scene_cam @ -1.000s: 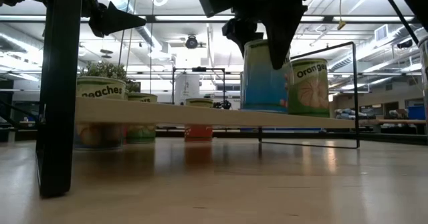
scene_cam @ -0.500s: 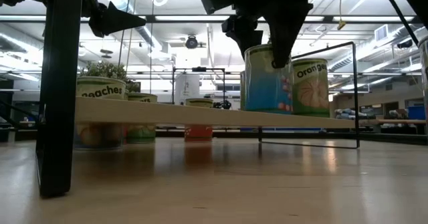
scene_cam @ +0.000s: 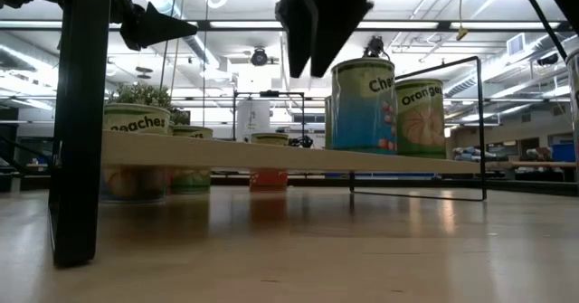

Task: Pick and place cans onto a shelf
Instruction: Put the canned cherries on the shelf, then put the canned peaches on the shelf

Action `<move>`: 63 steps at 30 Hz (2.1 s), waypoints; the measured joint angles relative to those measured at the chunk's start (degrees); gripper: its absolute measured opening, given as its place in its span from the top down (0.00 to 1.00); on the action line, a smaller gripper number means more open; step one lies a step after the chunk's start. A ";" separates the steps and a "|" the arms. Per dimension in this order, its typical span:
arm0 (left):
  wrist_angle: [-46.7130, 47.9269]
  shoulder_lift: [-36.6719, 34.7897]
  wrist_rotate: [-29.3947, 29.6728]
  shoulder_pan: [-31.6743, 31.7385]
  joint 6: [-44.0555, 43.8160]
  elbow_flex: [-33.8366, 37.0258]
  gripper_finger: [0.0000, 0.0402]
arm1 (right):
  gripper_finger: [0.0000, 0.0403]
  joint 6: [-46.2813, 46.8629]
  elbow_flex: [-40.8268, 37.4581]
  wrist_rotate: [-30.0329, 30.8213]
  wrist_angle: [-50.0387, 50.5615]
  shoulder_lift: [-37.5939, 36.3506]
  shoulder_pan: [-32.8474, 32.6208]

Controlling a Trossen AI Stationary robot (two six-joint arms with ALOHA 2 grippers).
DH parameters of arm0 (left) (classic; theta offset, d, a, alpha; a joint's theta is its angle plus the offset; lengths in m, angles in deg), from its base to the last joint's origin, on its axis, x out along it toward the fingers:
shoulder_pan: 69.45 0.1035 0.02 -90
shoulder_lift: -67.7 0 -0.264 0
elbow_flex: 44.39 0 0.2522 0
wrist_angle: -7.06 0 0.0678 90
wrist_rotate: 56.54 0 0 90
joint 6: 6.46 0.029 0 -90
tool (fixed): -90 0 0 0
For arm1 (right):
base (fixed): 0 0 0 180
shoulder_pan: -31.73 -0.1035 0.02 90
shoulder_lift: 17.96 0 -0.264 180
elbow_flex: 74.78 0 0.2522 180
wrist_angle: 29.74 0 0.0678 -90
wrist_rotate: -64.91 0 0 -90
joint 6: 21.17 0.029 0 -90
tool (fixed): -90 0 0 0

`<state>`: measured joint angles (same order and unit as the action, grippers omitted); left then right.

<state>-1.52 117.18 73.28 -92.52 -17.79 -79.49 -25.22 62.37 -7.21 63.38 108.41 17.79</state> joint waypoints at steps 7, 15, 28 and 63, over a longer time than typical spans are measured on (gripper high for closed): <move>0.11 0.01 0.00 0.00 0.02 0.00 0.00 | 0.06 0.89 -1.77 3.11 4.88 0.17 0.30; 0.17 -0.01 0.00 0.00 0.02 0.00 0.00 | 0.07 1.50 -1.77 5.08 8.93 0.15 0.74; 3.64 -5.48 3.25 -2.81 6.10 -0.03 0.00 | 0.07 -7.50 -0.70 1.67 -5.08 -1.92 6.61; 27.29 -22.18 11.43 12.68 -15.15 7.11 0.00 | 0.07 -26.78 -0.83 -9.76 -24.00 -2.20 19.09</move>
<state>25.77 95.00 84.71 -79.83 -32.94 -72.38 -52.00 61.54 -16.98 39.37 106.20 36.88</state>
